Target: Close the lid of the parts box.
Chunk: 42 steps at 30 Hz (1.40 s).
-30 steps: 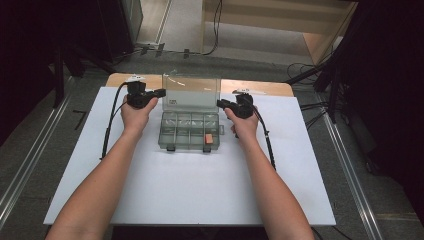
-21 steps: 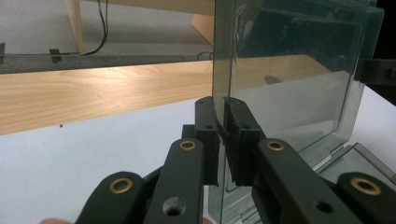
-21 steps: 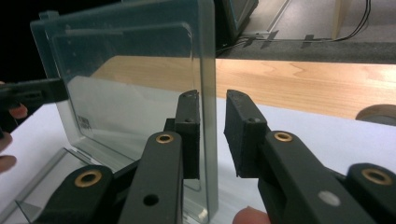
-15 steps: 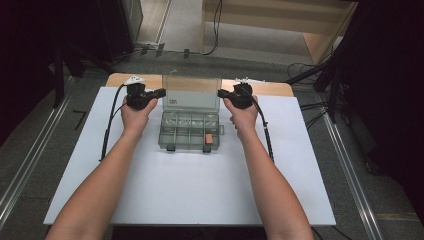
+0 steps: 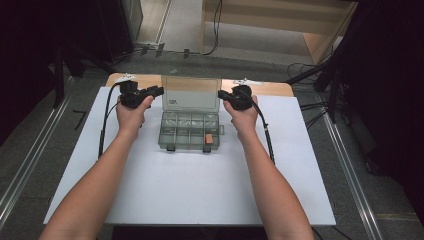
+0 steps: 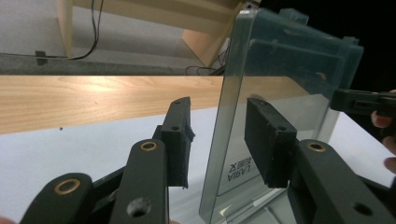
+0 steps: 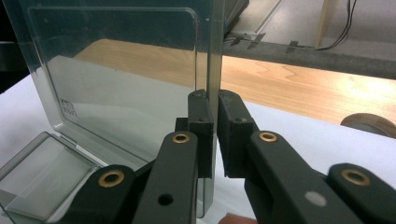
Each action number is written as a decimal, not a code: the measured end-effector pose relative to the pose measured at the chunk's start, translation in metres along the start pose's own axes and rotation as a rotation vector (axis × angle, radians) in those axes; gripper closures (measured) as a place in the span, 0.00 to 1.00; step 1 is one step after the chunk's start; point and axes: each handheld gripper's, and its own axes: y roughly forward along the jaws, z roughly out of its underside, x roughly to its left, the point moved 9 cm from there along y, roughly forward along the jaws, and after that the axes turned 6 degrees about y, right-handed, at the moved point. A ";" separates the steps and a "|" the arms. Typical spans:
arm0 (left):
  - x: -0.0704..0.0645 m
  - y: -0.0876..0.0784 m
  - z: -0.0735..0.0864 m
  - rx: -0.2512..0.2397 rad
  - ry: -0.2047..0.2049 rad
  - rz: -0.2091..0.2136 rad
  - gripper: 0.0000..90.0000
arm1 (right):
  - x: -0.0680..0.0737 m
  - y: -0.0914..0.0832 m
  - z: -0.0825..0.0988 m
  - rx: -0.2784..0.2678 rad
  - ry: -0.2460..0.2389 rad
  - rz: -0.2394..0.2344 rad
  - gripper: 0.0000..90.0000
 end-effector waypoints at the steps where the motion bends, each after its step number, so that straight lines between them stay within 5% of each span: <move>1: 0.000 -0.002 -0.001 0.004 -0.008 0.009 0.71 | 0.000 0.000 0.000 -0.006 -0.005 -0.003 0.92; 6: 0.007 -0.004 0.000 0.018 -0.044 0.006 0.82 | 0.001 -0.002 0.001 -0.017 -0.019 -0.006 0.92; 12: 0.014 0.008 0.004 0.092 -0.070 -0.013 0.99 | 0.003 -0.005 0.003 -0.038 -0.048 -0.008 0.92; 19: 0.016 0.021 0.006 0.152 -0.089 -0.015 1.00 | 0.004 -0.009 0.005 -0.068 -0.082 -0.015 0.92; 34: 0.005 0.023 -0.002 0.125 -0.114 0.080 1.00 | 0.006 -0.013 0.009 -0.069 -0.080 -0.055 0.88; 42: 0.001 0.020 -0.002 0.127 -0.083 0.096 1.00 | 0.004 -0.021 0.022 -0.026 -0.089 -0.079 0.67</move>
